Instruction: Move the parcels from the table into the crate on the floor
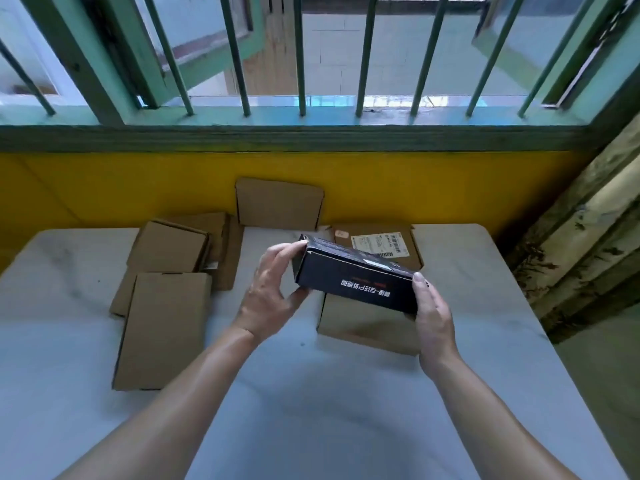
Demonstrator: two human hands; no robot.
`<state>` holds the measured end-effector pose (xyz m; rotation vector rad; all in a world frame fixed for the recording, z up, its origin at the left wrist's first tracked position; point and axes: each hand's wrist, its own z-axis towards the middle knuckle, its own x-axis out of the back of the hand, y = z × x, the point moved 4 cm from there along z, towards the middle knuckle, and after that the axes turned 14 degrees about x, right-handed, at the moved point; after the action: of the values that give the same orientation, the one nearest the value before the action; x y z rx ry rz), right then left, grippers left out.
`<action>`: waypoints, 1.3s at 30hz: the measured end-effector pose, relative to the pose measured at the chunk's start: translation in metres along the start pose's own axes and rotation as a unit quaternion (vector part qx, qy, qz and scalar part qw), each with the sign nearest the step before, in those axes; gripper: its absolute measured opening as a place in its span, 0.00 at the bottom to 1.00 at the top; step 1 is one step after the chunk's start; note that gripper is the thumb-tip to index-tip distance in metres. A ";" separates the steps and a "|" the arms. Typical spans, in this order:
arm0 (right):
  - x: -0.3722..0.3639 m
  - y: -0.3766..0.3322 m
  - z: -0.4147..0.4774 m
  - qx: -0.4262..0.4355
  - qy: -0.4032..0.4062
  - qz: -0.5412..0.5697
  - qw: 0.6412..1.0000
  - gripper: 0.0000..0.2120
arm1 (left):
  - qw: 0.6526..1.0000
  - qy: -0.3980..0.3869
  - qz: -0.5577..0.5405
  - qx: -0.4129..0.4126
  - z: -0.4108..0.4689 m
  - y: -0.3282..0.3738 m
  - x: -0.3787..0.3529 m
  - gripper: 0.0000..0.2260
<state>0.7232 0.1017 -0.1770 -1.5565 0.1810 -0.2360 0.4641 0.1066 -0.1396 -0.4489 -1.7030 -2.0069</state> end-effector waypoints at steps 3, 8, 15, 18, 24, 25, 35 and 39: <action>-0.002 0.003 -0.002 -0.026 -0.007 0.021 0.999 0.21 | 0.997 -0.024 0.005 -0.074 -0.001 0.005 0.005 0.31; -0.008 -0.009 -0.012 0.014 -0.059 0.053 0.997 0.27 | 0.984 -0.038 -0.133 0.114 0.002 0.001 0.009 0.25; -0.015 -0.028 -0.007 0.024 -0.090 0.100 0.991 0.20 | 0.898 -0.062 -0.259 0.351 -0.008 -0.007 -0.009 0.22; -0.018 -0.032 -0.003 -0.025 -0.095 0.113 0.989 0.19 | 0.877 -0.101 -0.309 0.354 -0.011 0.000 -0.010 0.20; -0.017 -0.048 -0.003 -0.042 -0.099 0.120 0.987 0.12 | 0.849 -0.135 -0.416 0.297 -0.020 0.025 0.007 0.21; -0.017 -0.052 -0.005 -0.039 -0.098 0.126 0.986 0.11 | 0.849 -0.130 -0.421 0.290 -0.021 0.028 0.011 0.22; -0.015 -0.106 -0.022 0.009 -0.111 0.168 0.980 0.14 | 0.850 -0.115 -0.463 0.222 -0.033 0.062 0.045 0.23; -0.014 -0.127 -0.028 0.030 -0.139 0.170 0.975 0.14 | 0.850 -0.106 -0.473 0.204 -0.038 0.075 0.054 0.24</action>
<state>0.6979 0.0788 -0.0509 -1.4546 0.2143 0.2427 0.4617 0.0529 -0.0551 0.4439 -2.7740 -2.0934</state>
